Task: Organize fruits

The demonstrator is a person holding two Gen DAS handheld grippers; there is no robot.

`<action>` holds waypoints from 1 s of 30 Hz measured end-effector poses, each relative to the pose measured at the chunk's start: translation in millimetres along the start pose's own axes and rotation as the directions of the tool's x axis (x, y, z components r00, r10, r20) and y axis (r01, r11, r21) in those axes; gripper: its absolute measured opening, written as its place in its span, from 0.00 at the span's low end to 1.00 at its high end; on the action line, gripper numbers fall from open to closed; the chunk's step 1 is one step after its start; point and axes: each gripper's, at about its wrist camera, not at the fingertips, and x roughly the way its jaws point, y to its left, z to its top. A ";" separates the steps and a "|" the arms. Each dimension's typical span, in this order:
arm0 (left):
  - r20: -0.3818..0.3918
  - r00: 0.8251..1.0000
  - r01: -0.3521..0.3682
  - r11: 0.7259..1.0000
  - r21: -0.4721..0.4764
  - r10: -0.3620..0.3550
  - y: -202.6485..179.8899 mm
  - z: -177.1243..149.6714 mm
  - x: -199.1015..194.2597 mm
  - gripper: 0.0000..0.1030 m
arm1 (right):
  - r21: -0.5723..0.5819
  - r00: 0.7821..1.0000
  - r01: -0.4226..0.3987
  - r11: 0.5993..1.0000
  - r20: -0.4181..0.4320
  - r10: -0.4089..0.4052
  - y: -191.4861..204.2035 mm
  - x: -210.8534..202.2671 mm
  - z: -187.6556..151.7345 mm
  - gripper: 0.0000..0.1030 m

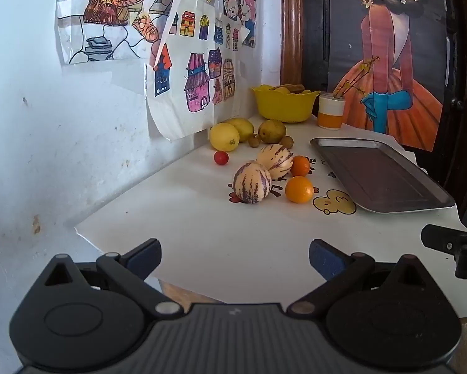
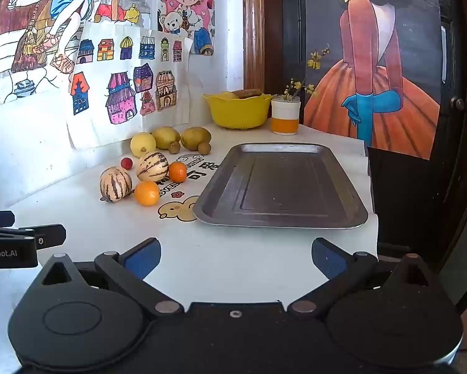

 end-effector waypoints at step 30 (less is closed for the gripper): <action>-0.002 1.000 0.001 1.000 0.002 -0.001 1.3 0.4 0.2 1.00 | 0.005 1.000 -0.004 1.000 -0.009 0.004 0.0 -0.5 -0.1 1.00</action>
